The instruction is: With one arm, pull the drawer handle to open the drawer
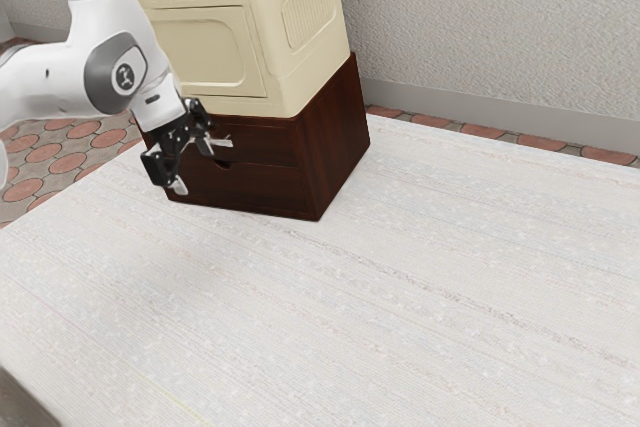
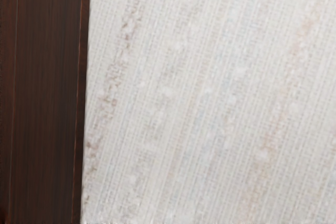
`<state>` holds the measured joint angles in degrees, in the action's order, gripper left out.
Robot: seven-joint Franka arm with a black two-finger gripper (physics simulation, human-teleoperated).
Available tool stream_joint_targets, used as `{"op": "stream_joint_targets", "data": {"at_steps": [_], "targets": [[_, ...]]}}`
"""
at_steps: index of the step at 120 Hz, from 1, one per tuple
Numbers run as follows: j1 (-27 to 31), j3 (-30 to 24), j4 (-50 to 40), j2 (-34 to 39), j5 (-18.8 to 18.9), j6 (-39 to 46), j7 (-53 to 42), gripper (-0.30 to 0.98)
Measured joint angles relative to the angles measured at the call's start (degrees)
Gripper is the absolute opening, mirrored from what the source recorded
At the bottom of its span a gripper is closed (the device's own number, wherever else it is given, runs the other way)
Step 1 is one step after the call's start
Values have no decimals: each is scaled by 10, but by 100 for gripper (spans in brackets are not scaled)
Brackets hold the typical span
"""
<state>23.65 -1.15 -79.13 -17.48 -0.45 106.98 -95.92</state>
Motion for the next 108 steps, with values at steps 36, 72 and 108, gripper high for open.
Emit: {"op": "stream_joint_targets", "data": {"at_steps": [36,72,108], "targets": [[-1,14,2,-6,-13,45,-12,69],[-2,16,11,-6,-17,70,-17,69],[-7,31,10,-18,-28,105,-14,69]]}}
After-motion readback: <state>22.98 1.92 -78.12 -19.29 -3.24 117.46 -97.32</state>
